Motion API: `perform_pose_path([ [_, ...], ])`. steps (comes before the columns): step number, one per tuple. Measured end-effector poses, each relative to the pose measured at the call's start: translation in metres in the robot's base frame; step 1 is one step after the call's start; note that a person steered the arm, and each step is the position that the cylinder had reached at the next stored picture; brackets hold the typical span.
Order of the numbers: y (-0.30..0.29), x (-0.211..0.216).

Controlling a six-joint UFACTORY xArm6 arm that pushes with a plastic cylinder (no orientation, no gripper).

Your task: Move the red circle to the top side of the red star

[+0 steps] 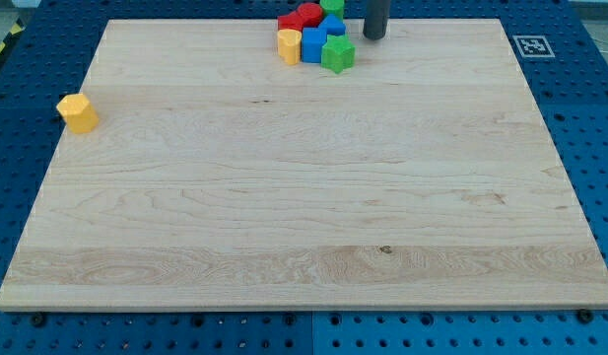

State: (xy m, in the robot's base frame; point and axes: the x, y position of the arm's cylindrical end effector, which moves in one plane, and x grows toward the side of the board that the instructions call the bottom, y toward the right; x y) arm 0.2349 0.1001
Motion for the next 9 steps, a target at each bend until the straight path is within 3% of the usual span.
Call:
perform_pose_path([
  [3,0.0,0.046],
  [7,0.009,-0.043],
  [9,-0.018,-0.043],
])
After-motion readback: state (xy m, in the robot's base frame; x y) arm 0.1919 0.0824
